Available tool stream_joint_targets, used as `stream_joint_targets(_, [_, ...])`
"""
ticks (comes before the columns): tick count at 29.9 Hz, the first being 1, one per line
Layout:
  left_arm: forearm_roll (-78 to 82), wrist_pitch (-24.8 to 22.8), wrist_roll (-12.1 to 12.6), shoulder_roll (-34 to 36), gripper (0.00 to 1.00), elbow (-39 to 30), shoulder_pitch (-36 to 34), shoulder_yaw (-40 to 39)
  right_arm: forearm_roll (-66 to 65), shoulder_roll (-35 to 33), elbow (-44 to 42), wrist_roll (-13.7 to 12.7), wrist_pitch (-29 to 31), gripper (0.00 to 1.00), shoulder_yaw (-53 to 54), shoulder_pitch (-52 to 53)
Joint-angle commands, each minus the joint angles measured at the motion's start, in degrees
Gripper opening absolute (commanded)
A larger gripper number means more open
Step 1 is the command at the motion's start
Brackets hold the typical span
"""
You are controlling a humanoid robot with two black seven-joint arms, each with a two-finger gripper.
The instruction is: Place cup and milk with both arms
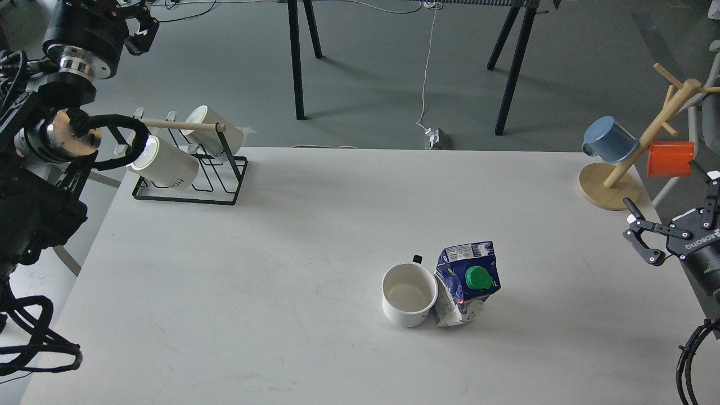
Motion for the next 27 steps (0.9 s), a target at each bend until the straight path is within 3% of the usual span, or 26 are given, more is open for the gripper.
stream_joint_targets(1, [-0.17,-0.73,1.26,-1.07,1.00,0.19,0.01,-0.17,-0.10,-2.12,-7.00,-0.07,0.00,0.98,-1.70,12.17])
stream_joint_targets(5, [-0.52,-0.91,1.26,-1.51,1.00,1.51,0.01,-0.26,-0.27,-0.72,-19.20,0.20,0.00,0.99,-7.06,26.93])
stream_joint_targets(9, [-3.50,-2.40,1.34,-2.21,1.00,2.74,0.01,-0.26,-0.27,5.69,-30.38,0.29,0.00,0.99,-10.76,38.11])
stream_joint_targets(14, [-6.76,-3.19,1.26,-3.09,1.00,4.67,0.01,-0.26,-0.19,7.11,-38.39,-0.15,0.00,0.99,-12.34,42.96])
stream_joint_targets(27, [-6.50,-2.75,0.90,-4.06,1.00,4.94,-1.92,-0.09,0.78,14.58,-39.37,0.55,0.00,0.99,-11.73,44.11])
